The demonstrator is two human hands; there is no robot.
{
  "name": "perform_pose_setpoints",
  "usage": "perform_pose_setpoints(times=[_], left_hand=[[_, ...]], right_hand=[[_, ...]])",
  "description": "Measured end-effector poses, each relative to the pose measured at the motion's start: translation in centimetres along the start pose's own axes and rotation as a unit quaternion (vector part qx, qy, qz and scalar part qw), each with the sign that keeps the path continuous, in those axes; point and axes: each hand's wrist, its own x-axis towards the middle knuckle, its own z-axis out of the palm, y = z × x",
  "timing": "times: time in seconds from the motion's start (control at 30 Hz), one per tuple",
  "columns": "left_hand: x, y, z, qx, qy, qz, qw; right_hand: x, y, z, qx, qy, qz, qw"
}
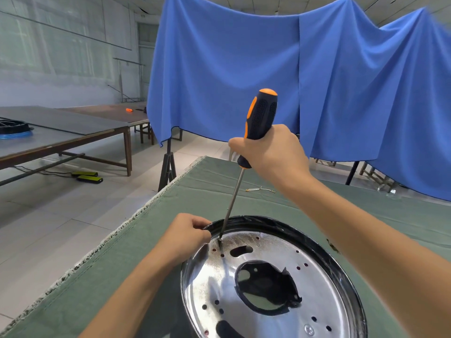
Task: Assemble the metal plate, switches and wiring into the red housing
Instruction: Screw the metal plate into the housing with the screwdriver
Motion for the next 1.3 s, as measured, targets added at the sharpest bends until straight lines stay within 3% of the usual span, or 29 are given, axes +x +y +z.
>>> perform_pose_setpoints(times=[0.33,0.47,0.6,0.8,1.07,1.3], left_hand=[[0.4,0.0,-0.2,0.063,0.022,0.029,0.997],[0.9,0.6,0.1,0.127,0.051,0.069,0.988],[1.0,0.7,0.5,0.191,0.037,0.05,0.98],[1.1,0.5,0.6,0.148,0.082,0.032,0.985],[1.7,1.5,1.1,0.144,0.087,0.048,0.984],[2.1,4.2,1.0,0.141,0.069,0.058,0.986]], right_hand=[[-0.5,0.9,-0.4,0.048,0.02,0.003,0.999],[-0.6,-0.5,0.6,0.015,-0.007,-0.01,1.0],[-0.5,-0.8,0.7,0.007,-0.031,-0.019,0.999],[-1.2,0.7,-0.2,0.054,0.015,-0.054,0.997],[-2.0,1.7,-1.7,0.054,0.047,-0.097,0.993],[-2.1,3.1,-4.1,0.12,0.085,-0.084,0.986]])
